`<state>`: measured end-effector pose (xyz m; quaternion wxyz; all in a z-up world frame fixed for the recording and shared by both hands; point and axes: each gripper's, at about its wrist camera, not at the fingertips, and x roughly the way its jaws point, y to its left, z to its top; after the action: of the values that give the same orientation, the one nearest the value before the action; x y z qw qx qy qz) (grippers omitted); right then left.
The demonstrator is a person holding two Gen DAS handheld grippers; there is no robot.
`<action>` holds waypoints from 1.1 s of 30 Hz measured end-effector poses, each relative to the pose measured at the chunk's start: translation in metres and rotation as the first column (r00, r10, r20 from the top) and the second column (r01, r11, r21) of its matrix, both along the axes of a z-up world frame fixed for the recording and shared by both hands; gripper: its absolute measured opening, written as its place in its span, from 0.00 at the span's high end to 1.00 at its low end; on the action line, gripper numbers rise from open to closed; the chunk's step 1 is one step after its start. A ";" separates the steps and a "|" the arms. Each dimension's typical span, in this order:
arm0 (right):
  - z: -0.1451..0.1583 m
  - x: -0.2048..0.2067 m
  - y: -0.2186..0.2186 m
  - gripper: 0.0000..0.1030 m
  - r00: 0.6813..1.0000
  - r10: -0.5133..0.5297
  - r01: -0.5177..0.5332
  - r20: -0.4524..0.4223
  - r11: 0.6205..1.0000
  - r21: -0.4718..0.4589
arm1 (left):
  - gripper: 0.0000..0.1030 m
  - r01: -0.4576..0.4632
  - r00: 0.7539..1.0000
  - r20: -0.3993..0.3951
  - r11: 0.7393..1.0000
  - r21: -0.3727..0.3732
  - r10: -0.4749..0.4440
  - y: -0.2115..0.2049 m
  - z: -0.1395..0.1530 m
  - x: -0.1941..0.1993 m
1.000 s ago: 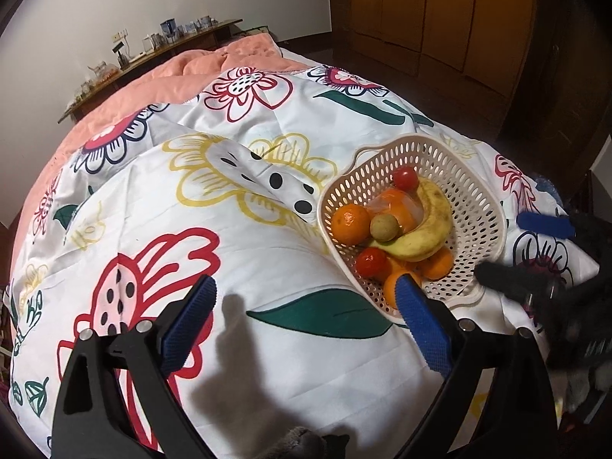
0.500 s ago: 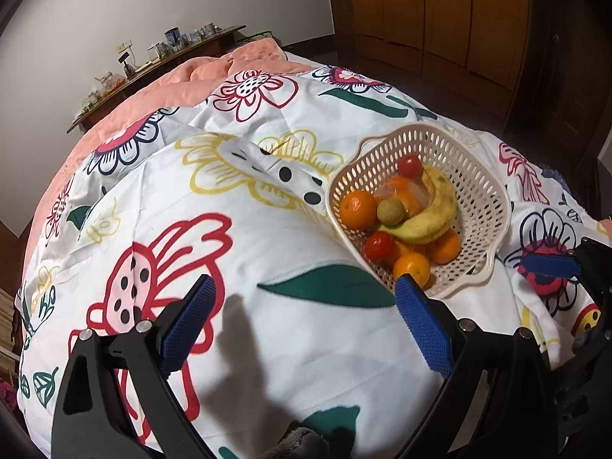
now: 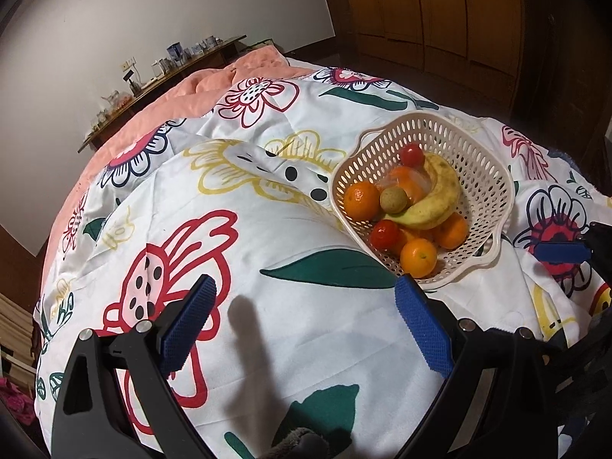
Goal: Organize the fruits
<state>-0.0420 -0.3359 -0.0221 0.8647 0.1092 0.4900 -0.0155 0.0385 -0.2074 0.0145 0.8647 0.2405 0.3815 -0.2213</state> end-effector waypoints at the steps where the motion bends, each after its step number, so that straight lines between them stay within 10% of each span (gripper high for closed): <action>1: -0.001 0.000 0.001 0.06 1.000 0.001 -0.001 0.000 1.000 -0.007 | 0.07 0.000 1.000 0.004 1.000 0.002 0.000 0.000 0.000 -0.001; 33: -0.007 0.003 0.004 0.05 0.998 -0.060 0.060 0.007 0.998 -0.033 | 0.03 -0.020 1.000 -0.016 1.000 -0.014 0.020 0.002 -0.003 0.002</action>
<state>-0.0388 -0.3319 -0.0292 0.8671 0.1096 0.4834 -0.0491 0.0404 -0.2054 0.0115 0.8654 0.2288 0.3893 -0.2174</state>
